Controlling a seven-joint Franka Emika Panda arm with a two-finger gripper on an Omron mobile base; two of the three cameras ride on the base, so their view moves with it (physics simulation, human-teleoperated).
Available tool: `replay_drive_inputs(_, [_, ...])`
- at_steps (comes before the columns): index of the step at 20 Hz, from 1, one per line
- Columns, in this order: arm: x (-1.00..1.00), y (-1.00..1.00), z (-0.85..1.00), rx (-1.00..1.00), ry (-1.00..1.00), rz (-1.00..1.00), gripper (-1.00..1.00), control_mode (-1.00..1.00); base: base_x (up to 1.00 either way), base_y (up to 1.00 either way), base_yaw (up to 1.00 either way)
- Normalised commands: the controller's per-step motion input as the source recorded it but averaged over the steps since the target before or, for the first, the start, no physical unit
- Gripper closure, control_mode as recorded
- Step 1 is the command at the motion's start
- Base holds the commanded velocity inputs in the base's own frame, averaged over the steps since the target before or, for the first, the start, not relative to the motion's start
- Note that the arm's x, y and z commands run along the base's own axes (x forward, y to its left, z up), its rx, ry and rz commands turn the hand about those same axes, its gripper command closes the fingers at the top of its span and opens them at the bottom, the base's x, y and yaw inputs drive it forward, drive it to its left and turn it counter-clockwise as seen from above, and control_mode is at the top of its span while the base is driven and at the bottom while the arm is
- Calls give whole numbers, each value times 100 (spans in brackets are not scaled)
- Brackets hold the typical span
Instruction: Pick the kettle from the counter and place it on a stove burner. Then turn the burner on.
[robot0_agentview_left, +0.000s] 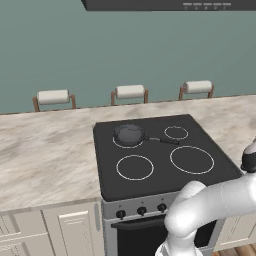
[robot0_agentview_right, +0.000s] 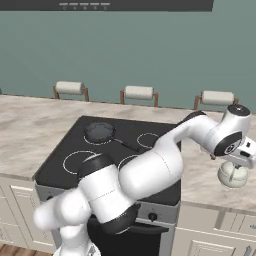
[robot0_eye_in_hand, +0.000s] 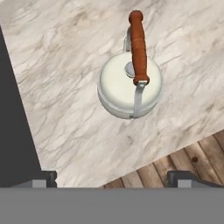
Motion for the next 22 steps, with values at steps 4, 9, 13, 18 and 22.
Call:
replay_drive_inputs(4, [8,-47,-5,0,2,0,-100,-100,0,0,0])
replay_drive_inputs(9, [0,0,0,0,1,0,-100,-100,0,0,0])
replay_drive_inputs(13, [3,0,-5,0,0,0,-100,-100,0,0,0])
replay_drive_inputs(18, [8,0,-18,-2,0,0,-100,-100,0,0,0])
replay_drive_inputs(22, [22,0,-24,-4,0,0,-100,-100,0,0,0])
